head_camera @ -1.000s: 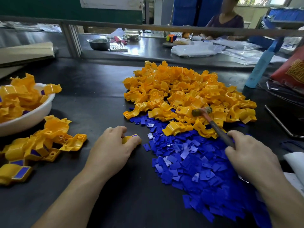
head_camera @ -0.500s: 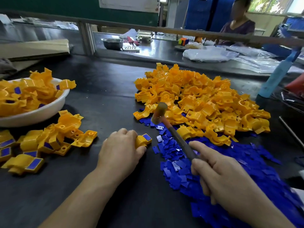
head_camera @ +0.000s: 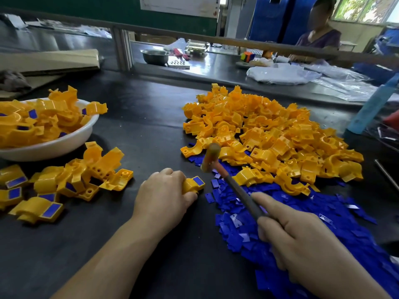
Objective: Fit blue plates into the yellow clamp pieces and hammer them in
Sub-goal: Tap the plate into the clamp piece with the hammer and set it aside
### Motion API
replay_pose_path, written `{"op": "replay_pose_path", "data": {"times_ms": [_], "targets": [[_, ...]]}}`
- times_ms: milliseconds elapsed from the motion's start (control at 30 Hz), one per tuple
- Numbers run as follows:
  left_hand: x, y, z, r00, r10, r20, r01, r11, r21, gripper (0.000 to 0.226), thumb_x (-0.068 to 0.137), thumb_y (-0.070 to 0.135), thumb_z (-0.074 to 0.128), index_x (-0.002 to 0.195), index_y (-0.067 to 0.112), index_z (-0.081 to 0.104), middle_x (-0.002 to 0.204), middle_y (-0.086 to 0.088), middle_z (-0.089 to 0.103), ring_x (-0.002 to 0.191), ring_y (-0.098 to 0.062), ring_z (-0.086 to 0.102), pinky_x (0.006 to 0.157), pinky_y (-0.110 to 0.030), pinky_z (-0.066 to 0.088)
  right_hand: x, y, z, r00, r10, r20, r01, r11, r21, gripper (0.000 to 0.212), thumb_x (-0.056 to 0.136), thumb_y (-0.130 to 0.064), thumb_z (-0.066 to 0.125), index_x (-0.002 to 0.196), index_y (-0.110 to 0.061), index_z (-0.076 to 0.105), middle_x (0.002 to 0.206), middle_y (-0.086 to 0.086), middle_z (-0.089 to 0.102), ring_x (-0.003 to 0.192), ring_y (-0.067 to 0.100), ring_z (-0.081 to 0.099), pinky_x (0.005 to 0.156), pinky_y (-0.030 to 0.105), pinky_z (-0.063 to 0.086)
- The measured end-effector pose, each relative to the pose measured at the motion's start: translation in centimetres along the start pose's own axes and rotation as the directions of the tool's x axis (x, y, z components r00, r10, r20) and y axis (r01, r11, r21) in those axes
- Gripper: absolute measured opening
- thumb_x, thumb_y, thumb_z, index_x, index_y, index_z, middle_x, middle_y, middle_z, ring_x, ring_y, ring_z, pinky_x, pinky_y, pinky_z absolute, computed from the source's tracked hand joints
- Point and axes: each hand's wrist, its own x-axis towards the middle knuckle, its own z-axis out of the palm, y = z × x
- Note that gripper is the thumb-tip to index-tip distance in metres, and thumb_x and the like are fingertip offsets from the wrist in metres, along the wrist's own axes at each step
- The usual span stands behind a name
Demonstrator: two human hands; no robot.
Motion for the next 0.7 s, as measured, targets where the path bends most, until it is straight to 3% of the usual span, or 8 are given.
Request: {"op": "replay_pose_path", "data": {"times_ms": [100, 200, 333, 467, 533, 600, 633, 700], "targets": [[0.1, 0.0, 0.1, 1.0, -0.002, -0.005, 0.002, 1.0, -0.007, 0.04, 0.086, 0.059, 0.059, 0.112, 0.029, 0.063, 0.104, 0.006, 0.058, 0.101, -0.017, 0.055, 0.078, -0.032, 0.045, 0.4, -0.3, 0.9, 0.994, -0.08, -0.077, 0.078, 0.996, -0.033, 0.041, 0.089, -0.045, 0.039, 0.11, -0.079, 0.03, 0.078, -0.008, 0.063, 0.062, 0.01, 0.06, 0.05, 0.026, 0.049], [0.1, 0.0, 0.1, 1.0, -0.003, -0.013, 0.003, 1.0, -0.016, 0.037, 0.085, 0.058, 0.06, 0.109, 0.029, 0.063, 0.099, 0.007, 0.056, 0.099, -0.017, 0.054, 0.074, -0.032, 0.042, 1.0, 0.2, 1.7, 0.995, -0.096, 0.019, 0.098, 0.973, -0.21, 0.035, 0.097, -0.041, 0.039, 0.128, -0.056, 0.032, 0.076, -0.01, 0.059, 0.068, 0.001, 0.055, 0.055, 0.02, 0.044], [0.1, -0.1, 0.2, 1.0, -0.005, -0.026, 0.004, 1.0, -0.019, 0.038, 0.085, 0.059, 0.059, 0.11, 0.03, 0.062, 0.1, 0.008, 0.056, 0.099, -0.016, 0.054, 0.072, -0.03, 0.039, 1.2, 0.4, 1.0, 0.999, -0.018, 0.028, 0.023, 0.984, -0.175, 0.028, 0.096, -0.038, 0.044, 0.096, -0.065, 0.039, 0.079, -0.014, 0.062, 0.063, -0.002, 0.055, 0.052, 0.02, 0.043], [0.2, -0.2, 0.2, 0.999, -0.032, -0.009, 0.032, 0.999, -0.035, 0.039, 0.085, 0.059, 0.059, 0.113, 0.031, 0.061, 0.102, 0.009, 0.058, 0.095, -0.013, 0.055, 0.073, -0.031, 0.044, 1.2, 1.6, 0.1, 0.981, -0.03, -0.191, -0.023, 0.963, -0.27, 0.028, 0.091, -0.037, 0.05, 0.1, -0.061, 0.039, 0.064, -0.009, 0.056, 0.061, -0.002, 0.056, 0.041, 0.017, 0.04], [0.3, -0.2, -0.1, 0.993, -0.113, -0.021, 0.105, 0.966, -0.238, 0.031, 0.085, 0.056, 0.062, 0.103, 0.031, 0.063, 0.097, 0.01, 0.061, 0.088, -0.012, 0.059, 0.073, -0.033, 0.05, 1.4, 2.8, -0.6, 0.938, -0.037, -0.346, -0.1, 0.924, -0.369, 0.024, 0.09, -0.036, 0.053, 0.111, -0.047, 0.047, 0.064, -0.012, 0.053, 0.052, 0.008, 0.053, 0.039, 0.016, 0.033], [0.5, -0.2, -1.0, 0.966, -0.259, 0.018, 0.189, 0.652, -0.734, 0.022, 0.088, 0.05, 0.064, 0.095, 0.03, 0.064, 0.087, 0.007, 0.068, 0.084, -0.016, 0.065, 0.071, -0.034, 0.054, 1.5, 4.0, -1.4, 0.895, 0.018, -0.445, -0.233, 0.87, -0.434, 0.03, 0.09, -0.036, 0.054, 0.12, -0.037, 0.05, 0.069, -0.015, 0.048, 0.055, 0.005, 0.045, 0.043, 0.023, 0.031], [0.7, -0.3, -1.7, 0.952, -0.3, 0.057, 0.164, 0.343, -0.925, 0.02, 0.091, 0.047, 0.063, 0.094, 0.027, 0.065, 0.085, 0.004, 0.07, 0.083, -0.018, 0.067, 0.069, -0.033, 0.055, 1.6, 4.6, -1.7, 0.882, 0.053, -0.468, -0.289, 0.846, -0.448, 0.034, 0.09, -0.037, 0.054, 0.124, -0.034, 0.049, 0.072, -0.015, 0.045, 0.057, 0.005, 0.041, 0.046, 0.026, 0.03], [0.8, -0.9, -3.0, 0.937, -0.344, 0.065, 0.0, -0.186, -0.983, 0.027, 0.096, 0.044, 0.056, 0.096, 0.017, 0.064, 0.088, -0.003, 0.073, 0.08, -0.019, 0.07, 0.066, -0.03, 0.057, 1.7, 5.8, -2.4, 0.861, 0.132, -0.491, -0.382, 0.805, -0.453, 0.04, 0.091, -0.039, 0.053, 0.13, -0.033, 0.045, 0.08, -0.009, 0.042, 0.062, 0.011, 0.038, 0.053, 0.03, 0.032]]}}
